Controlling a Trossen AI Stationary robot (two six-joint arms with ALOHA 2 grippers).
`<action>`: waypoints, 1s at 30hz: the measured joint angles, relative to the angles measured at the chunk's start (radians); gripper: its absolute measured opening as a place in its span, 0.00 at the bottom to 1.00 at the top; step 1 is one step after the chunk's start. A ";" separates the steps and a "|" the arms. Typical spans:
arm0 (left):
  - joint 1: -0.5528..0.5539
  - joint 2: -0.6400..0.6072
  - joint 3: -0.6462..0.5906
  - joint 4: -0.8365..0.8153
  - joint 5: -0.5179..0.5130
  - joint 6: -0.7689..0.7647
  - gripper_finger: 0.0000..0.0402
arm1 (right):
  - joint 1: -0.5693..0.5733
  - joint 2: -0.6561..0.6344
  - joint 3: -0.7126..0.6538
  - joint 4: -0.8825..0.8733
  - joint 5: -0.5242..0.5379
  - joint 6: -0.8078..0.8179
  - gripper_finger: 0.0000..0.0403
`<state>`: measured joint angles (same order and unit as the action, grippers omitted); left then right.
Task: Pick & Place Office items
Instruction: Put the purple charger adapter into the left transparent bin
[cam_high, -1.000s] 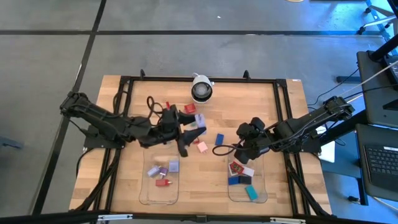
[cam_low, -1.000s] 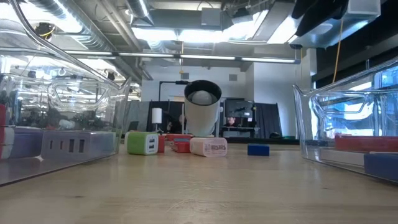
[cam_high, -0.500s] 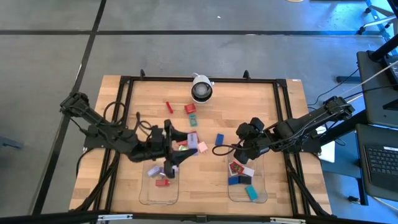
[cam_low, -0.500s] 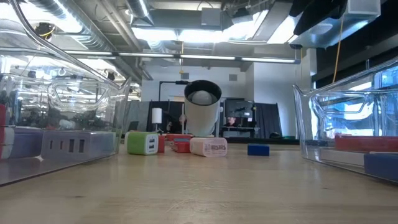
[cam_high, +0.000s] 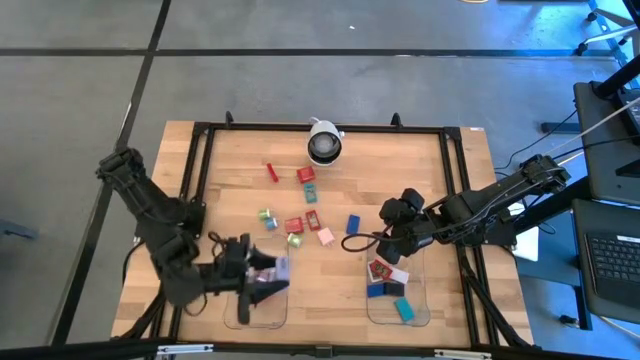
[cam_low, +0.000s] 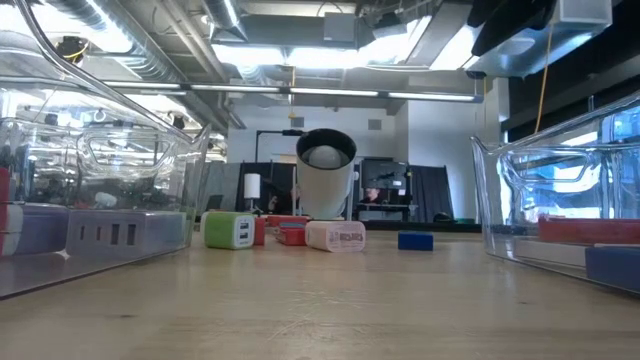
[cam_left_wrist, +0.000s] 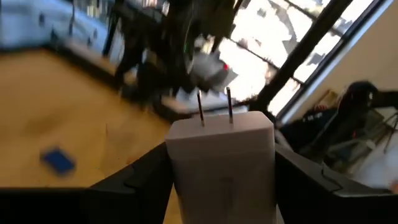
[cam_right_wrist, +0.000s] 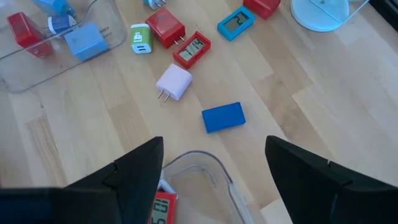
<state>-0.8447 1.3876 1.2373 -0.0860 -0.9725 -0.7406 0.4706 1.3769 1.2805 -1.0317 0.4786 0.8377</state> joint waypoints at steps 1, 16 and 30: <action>-0.015 0.000 0.000 -0.065 0.008 -0.081 0.57 | 0.000 0.000 0.000 0.000 0.000 -0.007 0.70; 0.039 0.084 -0.004 -0.936 0.523 -1.042 0.57 | 0.000 0.000 0.000 0.000 0.001 -0.014 0.70; 0.220 0.321 -0.004 -0.943 0.892 -0.775 0.56 | 0.000 0.000 0.000 0.023 0.004 -0.009 0.70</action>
<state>-0.6251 1.7089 1.2331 -1.0294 -0.0802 -1.5159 0.4708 1.3766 1.2804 -1.0091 0.4825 0.8291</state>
